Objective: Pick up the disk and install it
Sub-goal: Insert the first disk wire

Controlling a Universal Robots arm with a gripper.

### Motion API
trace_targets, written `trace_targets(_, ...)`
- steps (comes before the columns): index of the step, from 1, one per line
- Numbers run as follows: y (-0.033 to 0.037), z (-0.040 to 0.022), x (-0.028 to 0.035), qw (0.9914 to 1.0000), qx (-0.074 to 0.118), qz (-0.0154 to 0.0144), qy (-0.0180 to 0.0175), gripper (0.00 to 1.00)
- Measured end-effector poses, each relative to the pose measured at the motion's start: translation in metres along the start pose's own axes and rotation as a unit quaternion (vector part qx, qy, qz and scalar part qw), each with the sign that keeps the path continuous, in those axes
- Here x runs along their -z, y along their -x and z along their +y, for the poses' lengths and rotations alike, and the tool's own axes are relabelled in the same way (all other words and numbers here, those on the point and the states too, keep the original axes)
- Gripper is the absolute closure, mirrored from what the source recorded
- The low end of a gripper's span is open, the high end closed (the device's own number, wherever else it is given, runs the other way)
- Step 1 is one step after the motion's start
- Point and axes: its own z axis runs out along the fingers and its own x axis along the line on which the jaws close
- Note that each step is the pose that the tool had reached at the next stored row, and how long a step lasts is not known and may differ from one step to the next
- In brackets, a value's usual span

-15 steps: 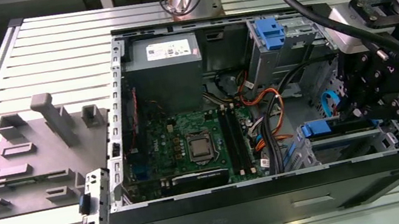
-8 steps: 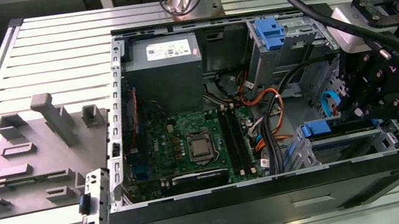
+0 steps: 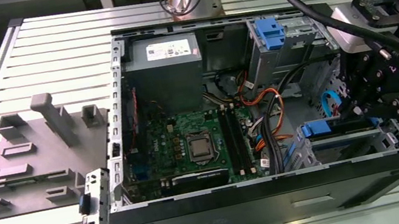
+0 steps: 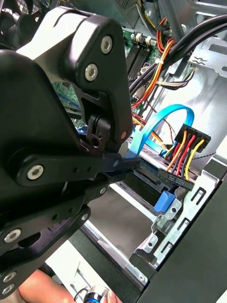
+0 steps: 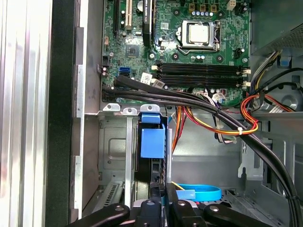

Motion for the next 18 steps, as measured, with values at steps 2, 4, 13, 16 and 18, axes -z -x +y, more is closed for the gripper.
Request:
trace_targets(2, 0.0000, 0.0000, 0.0000, 1.00000, 0.000, 0.0000, 0.0001, 0.84)
trace_targets(4, 0.0000, 0.0000, 0.0000, 1.00000, 0.000, 0.0000, 0.0001, 0.84)
trace_targets(13, 0.0000, 0.0033, -0.0001, 0.99999, 0.001, 0.0001, -0.0038, 0.84)
trace_targets(16, 0.0000, 0.0051, -0.0001, 0.99997, 0.004, 0.0001, -0.0073, 0.84)
trace_targets(18, 0.0000, 0.0056, -0.0001, 0.99993, 0.007, 0.0002, -0.0089, 0.84)
